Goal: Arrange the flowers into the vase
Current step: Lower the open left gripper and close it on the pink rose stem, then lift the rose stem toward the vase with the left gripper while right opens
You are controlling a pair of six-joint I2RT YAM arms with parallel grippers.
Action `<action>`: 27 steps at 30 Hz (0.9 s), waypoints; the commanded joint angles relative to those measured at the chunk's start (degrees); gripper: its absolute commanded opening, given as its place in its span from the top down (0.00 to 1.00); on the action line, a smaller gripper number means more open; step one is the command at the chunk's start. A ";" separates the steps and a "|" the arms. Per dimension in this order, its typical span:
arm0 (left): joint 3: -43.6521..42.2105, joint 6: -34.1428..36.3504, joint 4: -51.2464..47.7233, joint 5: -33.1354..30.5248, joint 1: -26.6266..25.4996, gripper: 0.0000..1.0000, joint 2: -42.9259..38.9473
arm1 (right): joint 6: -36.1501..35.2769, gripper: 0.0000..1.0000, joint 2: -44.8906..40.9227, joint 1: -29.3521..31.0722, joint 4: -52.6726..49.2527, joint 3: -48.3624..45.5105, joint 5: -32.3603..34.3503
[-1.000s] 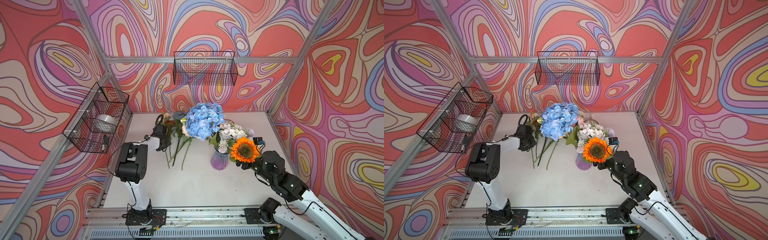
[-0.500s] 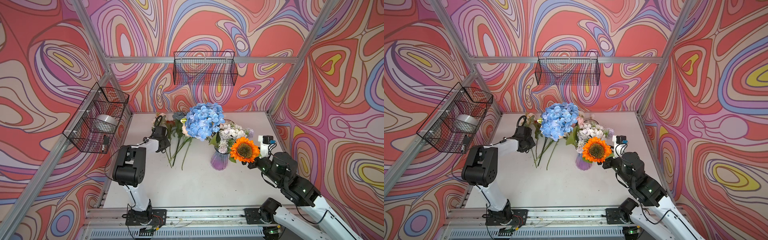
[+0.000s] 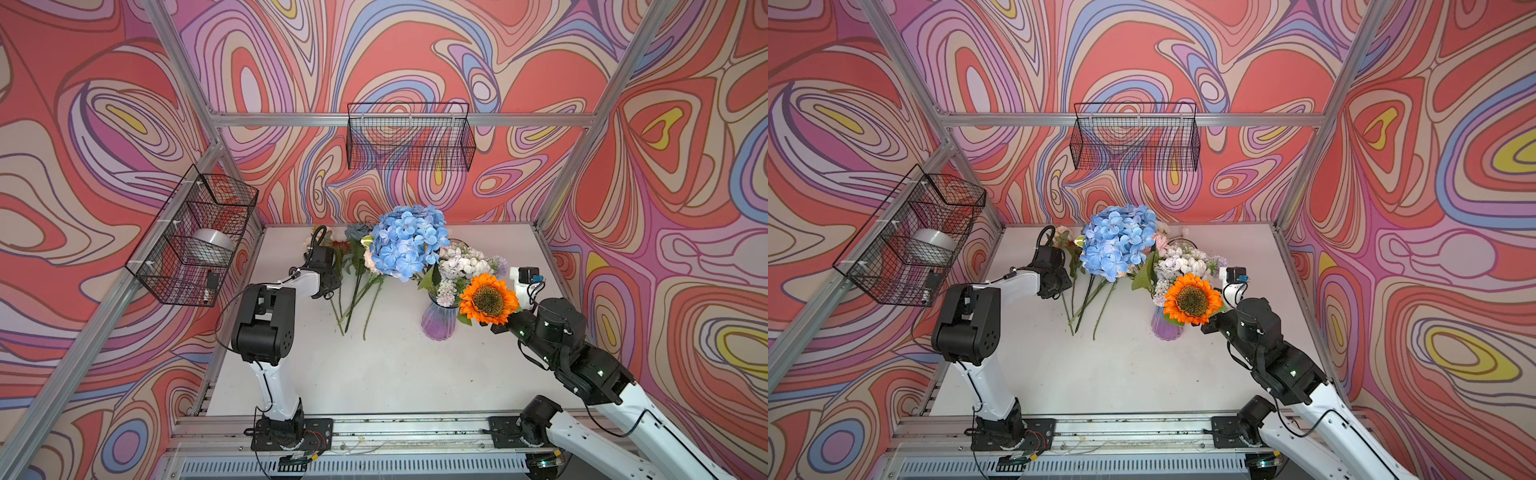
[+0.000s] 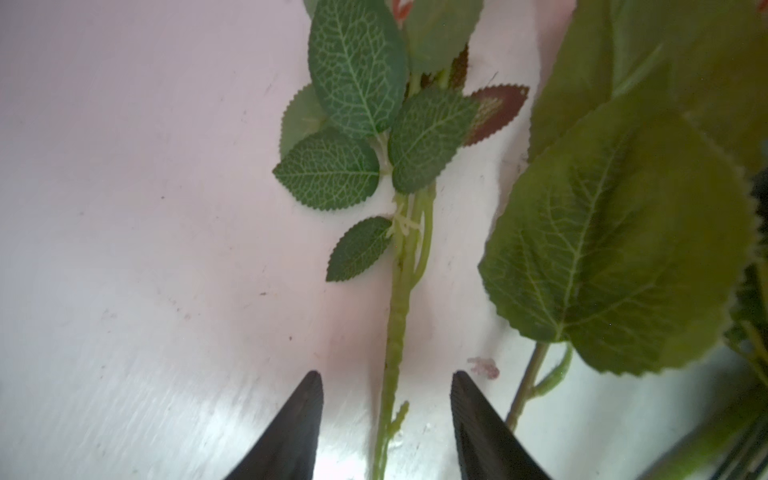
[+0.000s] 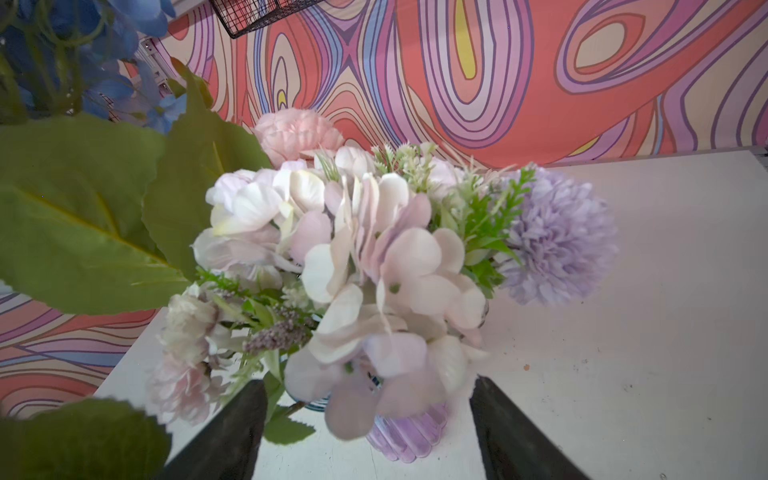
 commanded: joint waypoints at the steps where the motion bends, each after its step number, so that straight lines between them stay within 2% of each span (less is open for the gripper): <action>1: 3.02 0.93 -4.30 -0.10 0.52 0.51 2.40 | -0.71 0.21 0.05 0.11 1.37 1.22 0.26; 5: 3.25 1.14 -4.80 -0.72 0.48 0.67 3.61 | -1.05 0.21 0.01 0.15 1.89 1.30 0.38; 11: 3.37 1.06 -4.99 -0.94 0.65 0.73 4.78 | -1.84 0.21 0.28 0.12 2.26 1.97 0.59; 15: 3.96 1.24 -5.35 -0.68 0.74 0.98 5.28 | -2.13 0.21 0.46 0.11 2.44 2.18 0.35; 16: 3.75 1.05 -5.16 -0.73 0.74 1.00 5.22 | -2.17 0.21 0.40 0.11 2.44 2.26 0.27; 22: 1.30 -0.06 -3.33 -2.03 0.78 1.00 3.80 | -2.84 0.21 -0.23 0.11 3.33 2.14 0.06; 27: -3.07 -0.13 2.95 -1.77 0.66 1.00 0.85 | -3.31 0.21 -0.55 0.13 5.44 1.86 -0.91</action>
